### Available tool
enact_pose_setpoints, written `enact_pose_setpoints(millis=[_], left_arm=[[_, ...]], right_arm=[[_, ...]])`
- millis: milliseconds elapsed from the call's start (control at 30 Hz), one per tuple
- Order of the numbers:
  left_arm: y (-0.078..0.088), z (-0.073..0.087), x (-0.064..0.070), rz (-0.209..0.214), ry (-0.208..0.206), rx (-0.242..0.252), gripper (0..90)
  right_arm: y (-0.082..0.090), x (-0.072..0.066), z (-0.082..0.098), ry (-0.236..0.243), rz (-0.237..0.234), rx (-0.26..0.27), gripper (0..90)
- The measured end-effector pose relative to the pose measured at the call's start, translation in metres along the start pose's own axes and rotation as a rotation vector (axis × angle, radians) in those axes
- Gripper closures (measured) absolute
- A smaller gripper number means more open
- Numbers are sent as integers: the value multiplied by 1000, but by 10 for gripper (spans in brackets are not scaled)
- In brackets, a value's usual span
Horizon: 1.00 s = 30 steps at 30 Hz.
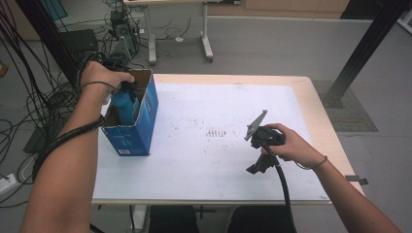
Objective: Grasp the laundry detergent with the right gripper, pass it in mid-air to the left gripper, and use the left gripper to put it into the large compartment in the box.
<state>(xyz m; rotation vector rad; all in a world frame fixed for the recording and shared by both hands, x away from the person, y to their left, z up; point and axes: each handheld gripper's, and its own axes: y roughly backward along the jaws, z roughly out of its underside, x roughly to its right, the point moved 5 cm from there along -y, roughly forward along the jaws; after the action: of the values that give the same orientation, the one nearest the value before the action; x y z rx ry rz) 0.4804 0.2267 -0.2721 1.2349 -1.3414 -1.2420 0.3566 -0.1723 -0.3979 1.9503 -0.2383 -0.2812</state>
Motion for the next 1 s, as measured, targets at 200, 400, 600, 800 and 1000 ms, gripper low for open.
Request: enact_pose_setpoints(millis=[200,400,600,800,1000], left_arm=[[-14,3,-1,7,4,-6,374],[-27,6,-2,11,5,-19,374],[-35,8,-2,17,6,-29,374],[-42,10,-3,12,9,-37,374],[-47,11,-4,3,12,-37,374]], right_arm=[[0,0,0,2,2,-3,38],[-1,0,1,-1,3,-4,37],[-1,1,1,0,4,-4,38],[-2,0,0,0,1,-4,38],[-3,0,1,0,-1,-5,38]])
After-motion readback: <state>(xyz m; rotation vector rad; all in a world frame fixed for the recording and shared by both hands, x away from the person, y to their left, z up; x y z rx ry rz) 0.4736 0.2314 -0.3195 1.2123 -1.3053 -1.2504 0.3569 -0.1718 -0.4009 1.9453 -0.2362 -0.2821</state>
